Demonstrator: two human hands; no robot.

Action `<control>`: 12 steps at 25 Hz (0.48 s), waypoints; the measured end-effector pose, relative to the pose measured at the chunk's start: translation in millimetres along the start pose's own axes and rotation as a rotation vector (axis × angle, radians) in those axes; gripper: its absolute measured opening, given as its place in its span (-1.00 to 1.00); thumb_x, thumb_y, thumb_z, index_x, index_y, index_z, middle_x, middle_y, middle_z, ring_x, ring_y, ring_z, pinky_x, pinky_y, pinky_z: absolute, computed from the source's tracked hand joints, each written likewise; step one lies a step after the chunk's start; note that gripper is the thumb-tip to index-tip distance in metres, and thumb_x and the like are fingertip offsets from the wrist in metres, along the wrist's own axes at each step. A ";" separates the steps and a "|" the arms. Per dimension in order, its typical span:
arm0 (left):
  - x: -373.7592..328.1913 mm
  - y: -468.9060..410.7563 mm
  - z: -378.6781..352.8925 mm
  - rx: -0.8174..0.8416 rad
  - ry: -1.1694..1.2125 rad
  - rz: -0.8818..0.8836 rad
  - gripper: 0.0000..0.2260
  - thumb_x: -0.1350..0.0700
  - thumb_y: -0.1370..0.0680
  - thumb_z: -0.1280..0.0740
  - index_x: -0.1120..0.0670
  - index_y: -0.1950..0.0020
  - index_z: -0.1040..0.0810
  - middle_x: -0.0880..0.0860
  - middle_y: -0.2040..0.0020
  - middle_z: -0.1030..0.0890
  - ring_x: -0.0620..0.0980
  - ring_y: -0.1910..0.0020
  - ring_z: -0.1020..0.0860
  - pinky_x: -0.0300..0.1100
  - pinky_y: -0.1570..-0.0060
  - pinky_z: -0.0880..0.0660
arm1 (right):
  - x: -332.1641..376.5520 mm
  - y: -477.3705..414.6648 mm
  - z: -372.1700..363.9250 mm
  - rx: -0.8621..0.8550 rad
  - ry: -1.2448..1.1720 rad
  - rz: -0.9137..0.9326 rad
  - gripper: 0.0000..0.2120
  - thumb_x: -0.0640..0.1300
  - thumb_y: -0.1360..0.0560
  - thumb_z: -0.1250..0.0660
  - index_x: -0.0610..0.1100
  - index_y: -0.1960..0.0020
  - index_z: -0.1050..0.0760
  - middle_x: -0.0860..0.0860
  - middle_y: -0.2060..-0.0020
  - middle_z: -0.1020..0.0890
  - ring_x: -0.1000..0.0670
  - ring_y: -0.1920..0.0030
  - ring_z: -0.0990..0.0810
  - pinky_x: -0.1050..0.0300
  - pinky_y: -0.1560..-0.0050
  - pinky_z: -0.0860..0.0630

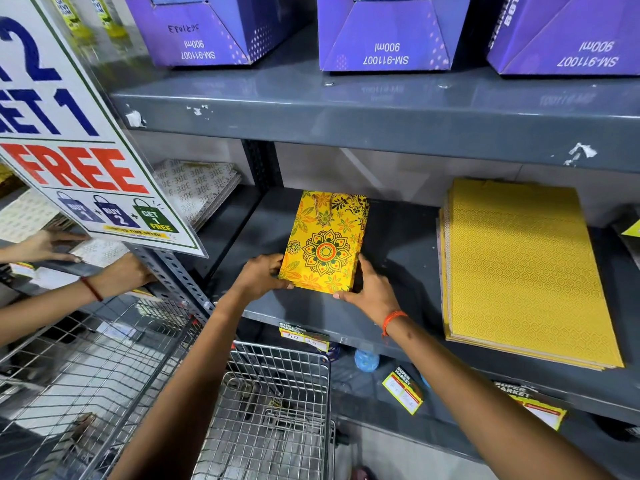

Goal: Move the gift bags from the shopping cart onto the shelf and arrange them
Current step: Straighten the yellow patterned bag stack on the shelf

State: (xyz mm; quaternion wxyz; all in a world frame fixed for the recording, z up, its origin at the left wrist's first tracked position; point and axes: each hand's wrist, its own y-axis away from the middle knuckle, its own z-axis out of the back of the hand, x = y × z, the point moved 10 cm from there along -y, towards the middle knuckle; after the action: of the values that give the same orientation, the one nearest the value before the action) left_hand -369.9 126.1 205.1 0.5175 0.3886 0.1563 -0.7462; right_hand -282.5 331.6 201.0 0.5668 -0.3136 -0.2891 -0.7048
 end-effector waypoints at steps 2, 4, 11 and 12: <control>-0.3 0.5 1.3 -0.016 -0.011 -0.009 -0.55 0.33 -0.28 -0.53 0.19 -0.15 -0.58 0.16 -0.08 -0.69 0.08 -0.10 -0.64 0.06 -0.21 -0.53 | 1.2 1.4 0.5 -0.005 -0.002 -0.001 -0.07 -0.02 -0.27 -0.54 -0.09 -0.49 -0.11 -0.14 -0.26 -0.57 -0.18 -0.24 -0.53 0.00 -0.20 -0.48; -1.8 1.0 3.0 -0.031 -0.048 -0.025 -0.55 0.29 -0.28 -0.54 0.16 -0.15 -0.59 0.13 -0.07 -0.70 0.03 -0.08 -0.65 0.05 -0.19 -0.54 | 2.5 2.1 1.0 -0.003 -0.003 -0.003 -0.08 -0.03 -0.29 -0.53 -0.09 -0.49 -0.11 -0.14 -0.27 -0.56 -0.19 -0.25 -0.53 -0.03 -0.23 -0.49; -11.6 3.4 2.4 -0.011 -0.080 -0.044 -0.47 0.26 -0.28 -0.54 0.04 -0.23 -0.56 0.08 -0.07 -0.71 -0.04 -0.11 -0.64 -0.02 -0.23 -0.53 | 4.2 5.9 1.1 0.007 0.017 -0.027 -0.12 -0.02 -0.32 -0.51 -0.13 -0.48 -0.11 -0.17 -0.29 -0.53 -0.22 -0.27 -0.50 -0.06 -0.25 -0.45; -12.3 3.6 2.5 -0.007 -0.084 -0.045 -0.46 0.26 -0.28 -0.54 0.04 -0.24 -0.56 0.08 -0.06 -0.71 -0.03 -0.10 -0.64 -0.02 -0.23 -0.53 | 4.6 6.6 1.2 0.008 0.021 -0.027 -0.12 -0.02 -0.32 -0.51 -0.13 -0.48 -0.11 -0.18 -0.28 -0.54 -0.23 -0.26 -0.51 -0.07 -0.25 -0.46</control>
State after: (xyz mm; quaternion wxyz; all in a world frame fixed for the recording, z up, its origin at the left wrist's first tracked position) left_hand -365.7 131.0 216.5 0.5078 0.3516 0.1458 -0.7728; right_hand -276.6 328.4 205.6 0.5616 -0.2999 -0.2900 -0.7145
